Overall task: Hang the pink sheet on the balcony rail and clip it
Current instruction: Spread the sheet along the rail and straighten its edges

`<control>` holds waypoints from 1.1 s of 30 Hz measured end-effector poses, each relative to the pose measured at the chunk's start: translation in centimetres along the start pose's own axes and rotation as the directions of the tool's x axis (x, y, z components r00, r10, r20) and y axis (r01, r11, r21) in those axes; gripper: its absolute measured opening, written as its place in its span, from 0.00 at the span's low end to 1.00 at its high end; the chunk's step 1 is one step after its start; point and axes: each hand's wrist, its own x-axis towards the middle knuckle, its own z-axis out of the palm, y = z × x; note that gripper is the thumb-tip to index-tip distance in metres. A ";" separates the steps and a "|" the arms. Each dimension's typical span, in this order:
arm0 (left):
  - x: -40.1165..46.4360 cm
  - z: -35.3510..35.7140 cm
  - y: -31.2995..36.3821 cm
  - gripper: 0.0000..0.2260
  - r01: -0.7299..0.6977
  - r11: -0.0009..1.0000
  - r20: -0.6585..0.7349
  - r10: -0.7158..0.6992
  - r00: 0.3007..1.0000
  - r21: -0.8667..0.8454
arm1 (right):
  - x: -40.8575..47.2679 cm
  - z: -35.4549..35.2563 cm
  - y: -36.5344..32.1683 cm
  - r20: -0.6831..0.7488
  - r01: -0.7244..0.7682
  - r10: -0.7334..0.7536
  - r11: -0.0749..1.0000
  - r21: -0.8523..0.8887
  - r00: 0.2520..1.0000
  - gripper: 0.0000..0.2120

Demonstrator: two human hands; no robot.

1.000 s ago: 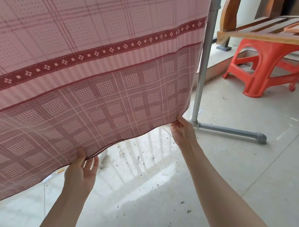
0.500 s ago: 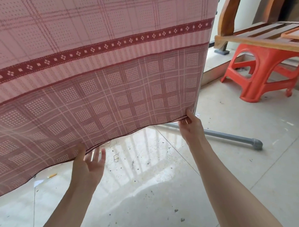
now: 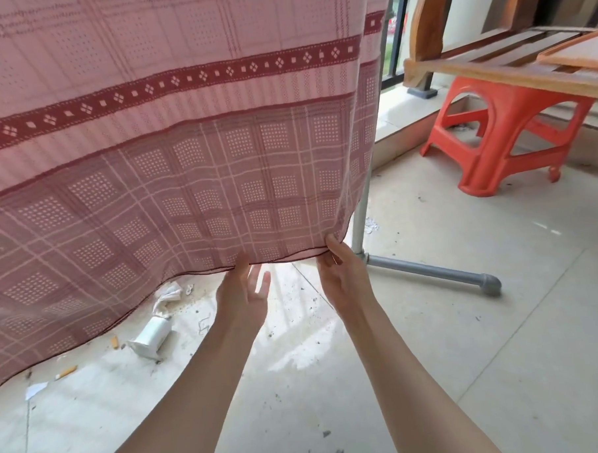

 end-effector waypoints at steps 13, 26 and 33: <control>1.9 -2.6 2.7 0.08 -0.084 0.996 -0.051 0.084 0.995 0.005 | 3.8 0.2 -5.5 -0.149 0.056 -0.039 0.993 0.108 0.988 0.08; 0.6 -0.2 -0.4 0.03 -0.037 0.996 -0.004 0.038 0.999 0.084 | 4.3 -4.0 -9.1 -0.117 0.189 -0.170 0.966 0.174 0.978 0.05; 0.0 1.2 -0.9 0.06 -0.041 0.994 -0.068 0.048 0.997 0.098 | 3.3 -5.0 -10.7 -0.045 0.165 -0.159 0.965 0.206 0.986 0.10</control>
